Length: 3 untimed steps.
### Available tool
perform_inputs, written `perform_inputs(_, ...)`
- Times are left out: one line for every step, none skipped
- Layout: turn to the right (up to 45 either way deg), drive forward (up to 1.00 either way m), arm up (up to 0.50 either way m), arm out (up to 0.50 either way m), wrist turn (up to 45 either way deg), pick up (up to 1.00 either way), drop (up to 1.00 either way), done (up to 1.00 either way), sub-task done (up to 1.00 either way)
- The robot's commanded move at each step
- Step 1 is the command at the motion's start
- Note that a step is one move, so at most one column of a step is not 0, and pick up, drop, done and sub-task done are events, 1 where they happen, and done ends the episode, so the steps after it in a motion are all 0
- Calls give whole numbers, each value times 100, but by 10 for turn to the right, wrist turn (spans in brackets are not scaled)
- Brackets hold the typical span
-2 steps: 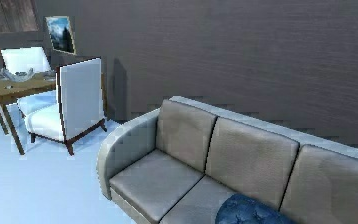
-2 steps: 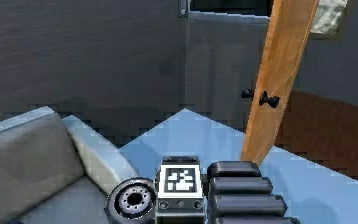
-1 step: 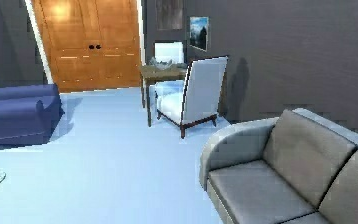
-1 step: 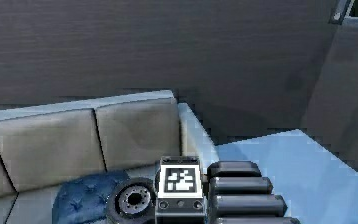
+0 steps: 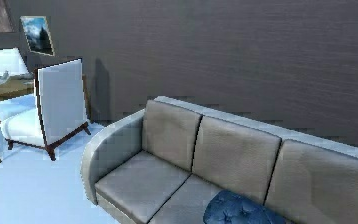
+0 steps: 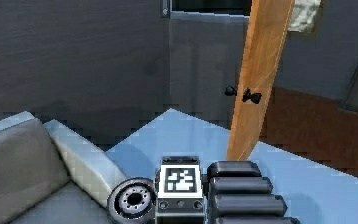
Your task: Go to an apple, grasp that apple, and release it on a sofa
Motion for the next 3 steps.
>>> perform_inputs(450,0,0,0,0,0,0,0,0)
perform_inputs(0,25,0,0,0,0,0,0,0)
perform_inputs(-450,0,0,0,0,0,0,0,0)
